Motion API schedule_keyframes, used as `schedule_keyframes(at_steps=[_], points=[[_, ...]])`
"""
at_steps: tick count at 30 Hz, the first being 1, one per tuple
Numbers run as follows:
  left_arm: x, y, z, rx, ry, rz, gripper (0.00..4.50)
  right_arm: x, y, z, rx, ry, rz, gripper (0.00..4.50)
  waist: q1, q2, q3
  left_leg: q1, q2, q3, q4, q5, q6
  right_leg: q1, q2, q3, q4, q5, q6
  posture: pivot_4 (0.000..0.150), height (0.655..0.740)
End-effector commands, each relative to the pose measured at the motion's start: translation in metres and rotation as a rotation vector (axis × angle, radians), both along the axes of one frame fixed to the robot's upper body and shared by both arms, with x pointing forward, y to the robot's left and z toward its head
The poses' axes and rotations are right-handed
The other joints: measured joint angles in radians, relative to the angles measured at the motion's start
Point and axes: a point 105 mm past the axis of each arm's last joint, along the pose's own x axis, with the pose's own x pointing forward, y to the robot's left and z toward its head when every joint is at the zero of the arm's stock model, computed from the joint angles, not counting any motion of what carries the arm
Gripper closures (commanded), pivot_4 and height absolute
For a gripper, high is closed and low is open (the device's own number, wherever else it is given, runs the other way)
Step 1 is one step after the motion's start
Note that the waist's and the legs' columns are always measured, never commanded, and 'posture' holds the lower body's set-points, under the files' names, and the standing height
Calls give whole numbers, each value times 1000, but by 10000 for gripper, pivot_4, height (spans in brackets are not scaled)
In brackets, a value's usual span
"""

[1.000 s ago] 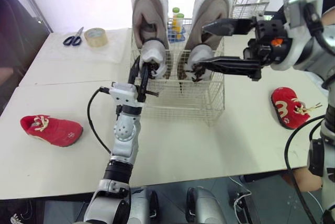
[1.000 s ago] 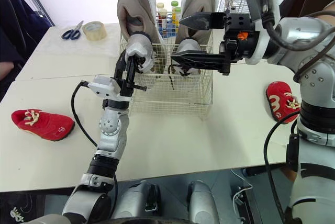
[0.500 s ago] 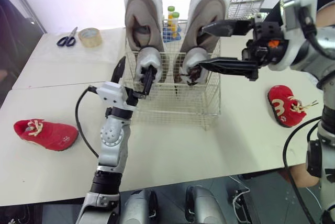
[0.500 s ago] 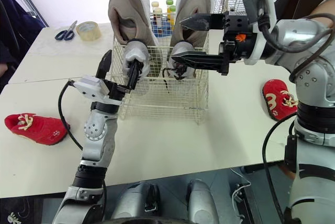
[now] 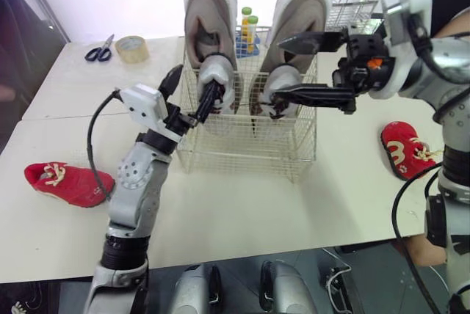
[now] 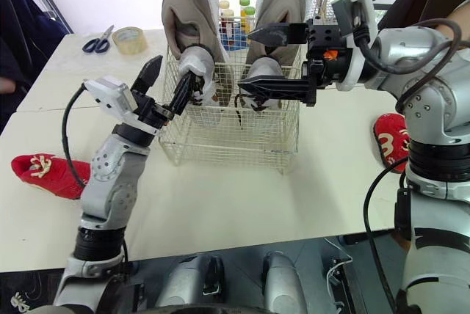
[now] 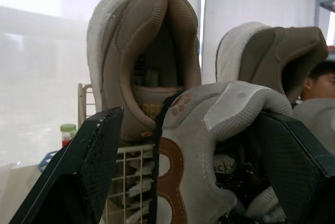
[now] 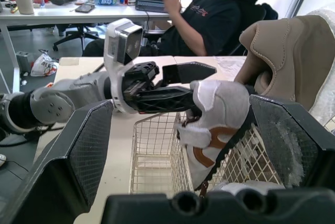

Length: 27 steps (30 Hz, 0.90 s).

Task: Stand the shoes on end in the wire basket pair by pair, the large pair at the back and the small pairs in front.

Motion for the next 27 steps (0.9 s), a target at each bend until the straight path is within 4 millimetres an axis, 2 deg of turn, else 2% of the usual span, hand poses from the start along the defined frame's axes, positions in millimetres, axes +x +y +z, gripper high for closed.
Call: schedule_keyframes(at_steps=[1, 4, 12, 15, 19, 21, 24, 27], points=[[-12, 6, 8, 9, 13, -33, 5030, -6, 1, 13, 18, -62, 15, 0, 1, 0, 0, 0, 0, 0, 0, 0, 0, 0, 0, 0, 0, 0, 0, 1500, 7400], [-18, 16, -1, 51, 75, -34, 5030, -6, 1, 12, 20, -62, 15, 0, -1, 0, 0, 0, 0, 0, 0, 0, 0, 0, 0, 0, 0, 0, 0, 1500, 7400], [-39, 39, -11, 108, 217, -111, 5030, -4, -5, 11, 32, -57, -11, 0, -1, 0, 1, 0, 0, 0, 0, 0, -2, 0, 0, 0, 0, 0, -1, 1500, 7400], [-44, 52, 2, 92, 237, -159, 5030, -3, -10, 9, 29, -46, -36, 0, 0, -1, 1, 0, 0, 0, -1, 1, -3, -1, 0, 0, 0, -1, -1, 1500, 7400], [-55, 64, 35, 90, 290, -357, 5030, -8, -28, 16, 59, -14, -113, 0, 4, -2, 2, -1, 0, -1, -1, 3, -7, -2, 0, 0, 0, -2, -4, 1500, 7400], [-57, 67, 48, 105, 285, -396, 5030, -10, -37, 19, 62, 3, -151, 0, 3, -2, 3, -3, 0, -1, -1, 4, -8, -3, 0, 0, -1, -2, -4, 1500, 7400], [-54, 64, 67, 90, 281, -463, 5030, -9, -52, 22, 70, 54, -235, 0, 3, -1, 3, -3, -1, 0, -1, 4, -8, -3, 0, 1, -2, -2, -3, 1500, 7400], [-61, 53, 73, 145, 308, -582, 5030, 1, -72, 29, 94, 62, -396, 0, -1, -2, 3, -3, -1, 0, -1, 4, -8, -3, 1, 1, -1, -1, -1, 1500, 7400]])
